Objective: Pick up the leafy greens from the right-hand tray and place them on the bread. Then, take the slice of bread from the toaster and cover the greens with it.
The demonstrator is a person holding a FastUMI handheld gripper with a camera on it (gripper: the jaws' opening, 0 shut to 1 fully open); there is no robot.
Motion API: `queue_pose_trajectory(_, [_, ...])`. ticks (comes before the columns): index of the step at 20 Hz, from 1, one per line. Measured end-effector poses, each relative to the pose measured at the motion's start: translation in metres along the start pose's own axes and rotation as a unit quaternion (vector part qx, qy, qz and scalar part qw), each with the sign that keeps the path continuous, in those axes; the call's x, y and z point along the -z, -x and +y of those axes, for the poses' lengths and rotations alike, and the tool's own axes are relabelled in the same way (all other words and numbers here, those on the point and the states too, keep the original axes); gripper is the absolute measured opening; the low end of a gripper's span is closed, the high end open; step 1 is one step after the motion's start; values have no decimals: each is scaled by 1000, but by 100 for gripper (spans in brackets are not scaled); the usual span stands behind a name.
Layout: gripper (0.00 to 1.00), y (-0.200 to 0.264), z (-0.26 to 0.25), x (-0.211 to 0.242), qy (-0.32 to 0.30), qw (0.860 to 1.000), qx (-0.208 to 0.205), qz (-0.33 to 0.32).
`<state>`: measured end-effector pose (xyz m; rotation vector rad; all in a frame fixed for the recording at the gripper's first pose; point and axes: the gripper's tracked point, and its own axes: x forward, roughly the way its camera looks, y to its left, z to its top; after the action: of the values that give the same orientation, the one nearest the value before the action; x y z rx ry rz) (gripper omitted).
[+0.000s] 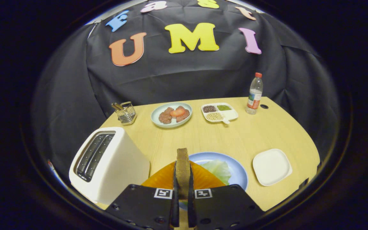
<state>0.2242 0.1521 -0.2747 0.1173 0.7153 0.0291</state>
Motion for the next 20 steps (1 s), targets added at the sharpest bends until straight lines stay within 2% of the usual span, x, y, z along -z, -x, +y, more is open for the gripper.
queue_pose_trajectory(10, [11, -18, -48, 8, 2, 1000, 11, 5])
queue_pose_trajectory(17, [11, -40, -79, 30, 30, 999, 23, 29])
queue_pose_trajectory(20, [15, -43, -84, 35, 28, 999, 22, 34])
